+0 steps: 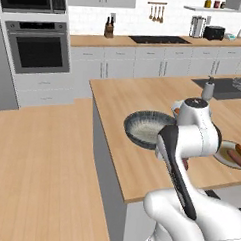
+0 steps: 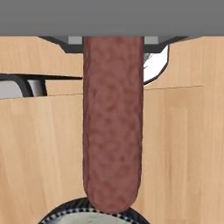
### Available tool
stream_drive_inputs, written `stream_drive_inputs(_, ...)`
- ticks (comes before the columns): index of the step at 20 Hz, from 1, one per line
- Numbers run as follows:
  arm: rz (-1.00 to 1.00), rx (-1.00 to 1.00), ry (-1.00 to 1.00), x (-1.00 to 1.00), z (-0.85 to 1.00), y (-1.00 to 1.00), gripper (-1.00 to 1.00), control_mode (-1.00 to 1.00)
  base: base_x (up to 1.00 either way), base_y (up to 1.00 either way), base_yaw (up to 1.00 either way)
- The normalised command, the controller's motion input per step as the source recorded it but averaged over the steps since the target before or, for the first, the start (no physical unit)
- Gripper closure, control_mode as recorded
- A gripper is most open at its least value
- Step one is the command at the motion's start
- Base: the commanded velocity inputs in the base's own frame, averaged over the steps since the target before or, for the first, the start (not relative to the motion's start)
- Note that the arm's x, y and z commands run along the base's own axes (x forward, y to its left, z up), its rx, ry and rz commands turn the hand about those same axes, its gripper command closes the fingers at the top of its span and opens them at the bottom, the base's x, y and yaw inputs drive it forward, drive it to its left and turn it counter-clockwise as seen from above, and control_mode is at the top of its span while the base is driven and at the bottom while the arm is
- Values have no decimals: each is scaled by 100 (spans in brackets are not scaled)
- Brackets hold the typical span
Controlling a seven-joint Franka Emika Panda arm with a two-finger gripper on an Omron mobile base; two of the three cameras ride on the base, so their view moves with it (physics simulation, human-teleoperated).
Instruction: Place one bun and one sausage from the bowl on each plate.
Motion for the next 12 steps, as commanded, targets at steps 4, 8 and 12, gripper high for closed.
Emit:
stream_drive_inputs(4, 0, 0, 0, 0, 0, 0, 100, -100, 0, 0, 0)
stream_drive_inputs(8, 0, 0, -1, -23, -4, 0, 100, -100, 0, 0, 0)
stream_drive_inputs(12, 0, 0, 0, 0, 0, 0, 100, 100, -94, -5, 0)
